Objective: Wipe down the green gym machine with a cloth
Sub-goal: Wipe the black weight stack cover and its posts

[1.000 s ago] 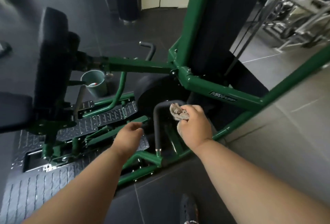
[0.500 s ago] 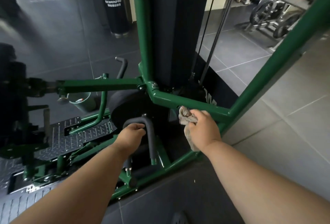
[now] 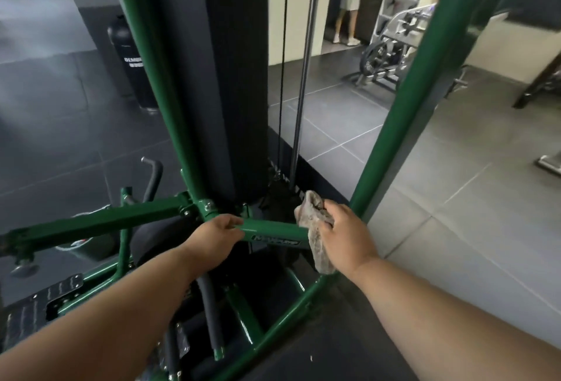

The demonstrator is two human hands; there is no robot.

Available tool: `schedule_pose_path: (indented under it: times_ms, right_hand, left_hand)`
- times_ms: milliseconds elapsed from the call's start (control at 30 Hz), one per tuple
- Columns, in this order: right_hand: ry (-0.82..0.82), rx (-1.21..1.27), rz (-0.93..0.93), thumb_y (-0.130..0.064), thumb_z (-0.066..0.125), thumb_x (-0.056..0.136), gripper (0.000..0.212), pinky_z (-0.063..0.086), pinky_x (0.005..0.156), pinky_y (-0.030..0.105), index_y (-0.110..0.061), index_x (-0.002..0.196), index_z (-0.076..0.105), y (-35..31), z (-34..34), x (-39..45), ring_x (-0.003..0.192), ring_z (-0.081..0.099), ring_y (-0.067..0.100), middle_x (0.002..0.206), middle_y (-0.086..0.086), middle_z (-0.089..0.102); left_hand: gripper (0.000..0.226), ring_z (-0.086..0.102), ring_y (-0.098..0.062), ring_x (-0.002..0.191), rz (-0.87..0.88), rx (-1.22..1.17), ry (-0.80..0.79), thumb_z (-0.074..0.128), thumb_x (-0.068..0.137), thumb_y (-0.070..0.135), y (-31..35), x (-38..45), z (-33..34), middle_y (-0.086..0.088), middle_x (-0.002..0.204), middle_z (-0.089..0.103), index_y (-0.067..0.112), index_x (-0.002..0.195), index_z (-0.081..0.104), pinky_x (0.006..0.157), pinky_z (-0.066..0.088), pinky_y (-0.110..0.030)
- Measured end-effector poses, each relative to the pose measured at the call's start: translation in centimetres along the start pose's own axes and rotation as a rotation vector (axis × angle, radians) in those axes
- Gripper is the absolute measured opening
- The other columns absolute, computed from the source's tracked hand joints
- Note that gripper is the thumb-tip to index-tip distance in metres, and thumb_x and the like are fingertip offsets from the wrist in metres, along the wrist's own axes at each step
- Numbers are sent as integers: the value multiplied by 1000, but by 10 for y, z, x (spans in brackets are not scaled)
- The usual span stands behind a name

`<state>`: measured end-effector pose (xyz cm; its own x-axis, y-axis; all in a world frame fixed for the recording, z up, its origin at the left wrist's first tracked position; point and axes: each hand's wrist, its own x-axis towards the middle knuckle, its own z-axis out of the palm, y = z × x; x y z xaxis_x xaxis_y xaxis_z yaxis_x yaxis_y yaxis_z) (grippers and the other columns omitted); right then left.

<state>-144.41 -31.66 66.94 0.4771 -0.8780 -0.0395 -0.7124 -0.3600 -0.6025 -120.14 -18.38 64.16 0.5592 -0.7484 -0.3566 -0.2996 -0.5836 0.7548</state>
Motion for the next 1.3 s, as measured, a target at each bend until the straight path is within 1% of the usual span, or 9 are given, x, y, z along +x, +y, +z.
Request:
schedule_pose_path:
  times_ms: [200, 433, 600, 733, 833, 900, 1000, 1167, 1300]
  right_hand:
    - [152, 30, 12, -31, 58, 102, 45, 52, 104, 42, -24, 146, 57, 11, -52, 1, 122, 62, 26, 137, 1, 62]
    - [191, 49, -94, -26, 61, 101, 41, 51, 102, 35, -23, 142, 60, 24, -100, 16, 116, 63, 20, 131, -4, 63]
    - [88, 103, -289, -23, 61, 102, 47, 38, 106, 18, -21, 149, 56, 12, -112, 44, 128, 55, 14, 145, -9, 55]
    - [6, 120, -469, -19, 57, 102, 45, 38, 103, 20, -18, 147, 55, -8, -123, 62, 126, 54, 13, 144, -9, 52]
    - [-13, 127, -562, -14, 57, 100, 46, 43, 104, 27, -16, 146, 57, -27, -126, 80, 125, 56, 18, 144, -5, 52]
    - [-11, 142, -590, -13, 58, 98, 47, 46, 105, 32, -16, 145, 58, -43, -121, 89, 124, 57, 22, 144, -3, 53]
    - [-37, 185, -625, -11, 57, 98, 49, 39, 97, 23, -16, 147, 57, -73, -109, 96, 125, 55, 20, 145, -5, 52]
    - [-25, 183, -722, -11, 59, 93, 46, 41, 95, 24, -19, 139, 63, -123, -87, 118, 120, 58, 20, 143, -7, 53]
    - [0, 151, -810, -6, 65, 88, 49, 48, 103, 31, -17, 135, 67, -152, -62, 145, 123, 60, 24, 145, -3, 54]
  left_hand:
    - [24, 64, -12, 75, 151, 74, -64, 67, 99, 29, 58, 23, 14, 8, 94, 71, 36, 122, 67, 56, 46, -15]
    - [17, 61, -19, 80, 161, 12, -131, 68, 101, 24, 106, 24, 47, -18, 114, 76, 37, 112, 66, 48, 43, -14]
    - [21, 68, -15, 78, 128, -99, 5, 70, 99, 23, 133, 19, 61, -6, 101, 78, 31, 118, 70, 67, 50, -26]
    - [15, 70, -16, 84, 78, -219, 220, 72, 96, 24, 151, -7, 60, 2, 97, 79, 37, 102, 69, 69, 52, -24]
    - [20, 73, -13, 90, 41, -248, 342, 75, 89, 29, 147, -27, 51, 8, 96, 79, 35, 108, 73, 88, 58, -35]
    - [27, 74, -12, 94, 19, -229, 381, 73, 89, 28, 143, -42, 40, 10, 98, 79, 30, 117, 73, 90, 57, -34]
    - [34, 73, -10, 96, 3, -160, 422, 72, 87, 30, 138, -58, 15, 11, 101, 78, 30, 120, 71, 94, 58, -33]
    - [33, 70, -2, 79, 19, -41, 413, 72, 88, 21, 125, -53, -50, 20, 88, 77, 31, 119, 70, 88, 59, -31]
    - [40, 70, -4, 80, 1, 63, 404, 71, 88, 29, 115, -29, -96, 19, 92, 75, 36, 127, 70, 76, 54, -24]
